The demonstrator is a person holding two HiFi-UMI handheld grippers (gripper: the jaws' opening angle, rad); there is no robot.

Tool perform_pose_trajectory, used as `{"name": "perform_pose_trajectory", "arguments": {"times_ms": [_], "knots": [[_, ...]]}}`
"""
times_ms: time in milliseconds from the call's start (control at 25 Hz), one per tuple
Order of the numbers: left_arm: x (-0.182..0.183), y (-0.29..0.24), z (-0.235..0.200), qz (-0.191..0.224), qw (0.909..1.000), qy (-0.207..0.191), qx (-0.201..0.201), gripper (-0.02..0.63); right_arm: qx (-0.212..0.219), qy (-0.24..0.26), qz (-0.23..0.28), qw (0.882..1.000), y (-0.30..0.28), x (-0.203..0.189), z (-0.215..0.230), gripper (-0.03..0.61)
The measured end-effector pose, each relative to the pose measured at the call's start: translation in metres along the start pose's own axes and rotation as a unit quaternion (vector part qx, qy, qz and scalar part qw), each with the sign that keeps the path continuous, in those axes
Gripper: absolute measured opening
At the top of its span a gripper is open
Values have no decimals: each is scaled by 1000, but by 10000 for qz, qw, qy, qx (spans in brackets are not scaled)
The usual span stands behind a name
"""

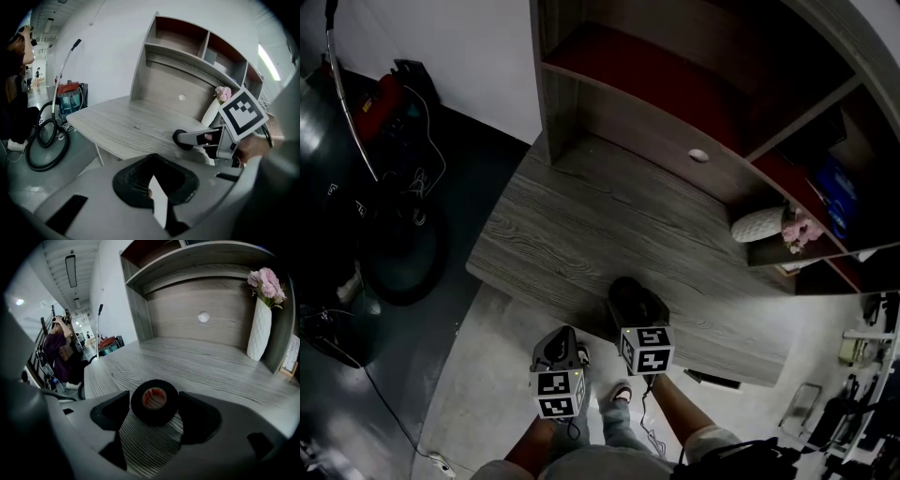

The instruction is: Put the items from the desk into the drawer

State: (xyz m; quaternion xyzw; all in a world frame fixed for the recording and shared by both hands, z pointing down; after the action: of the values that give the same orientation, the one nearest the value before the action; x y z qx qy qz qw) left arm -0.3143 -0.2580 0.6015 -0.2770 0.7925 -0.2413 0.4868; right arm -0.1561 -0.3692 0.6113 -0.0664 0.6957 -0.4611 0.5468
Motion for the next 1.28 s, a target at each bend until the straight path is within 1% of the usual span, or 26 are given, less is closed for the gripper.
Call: {"name": "perform_pose_trajectory", "arguments": {"times_ms": [440,720,1040,1280], "knots": [[-2,-1,-10,14,9999,114,94,8,-122,68,-60,9999,-6,-3,-1,305],[-2,0,-14,29,9998,145,150,8,-203,14,-78,9998,-6,-5,-2,305],[-3,0,-11,23,9999,99,129,8,-199,-49,-119,9997,-5,-4,-1,305],[-4,4,-5,-7,10000,-2,75,8,-237,-133,-9,9996,3,-2,2,305]]}}
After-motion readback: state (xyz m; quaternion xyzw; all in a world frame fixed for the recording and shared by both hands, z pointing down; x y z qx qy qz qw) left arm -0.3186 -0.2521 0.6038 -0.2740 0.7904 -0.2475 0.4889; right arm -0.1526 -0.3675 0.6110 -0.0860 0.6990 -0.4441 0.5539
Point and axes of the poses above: the fingertips, and each gripper's own axes: y backward along the fingers, z to its right, x out of its top, the point moved 8 cm from there along y, backward along the fingers, and after that the axes turned 9 degrees about y, right-handed, at the moved point
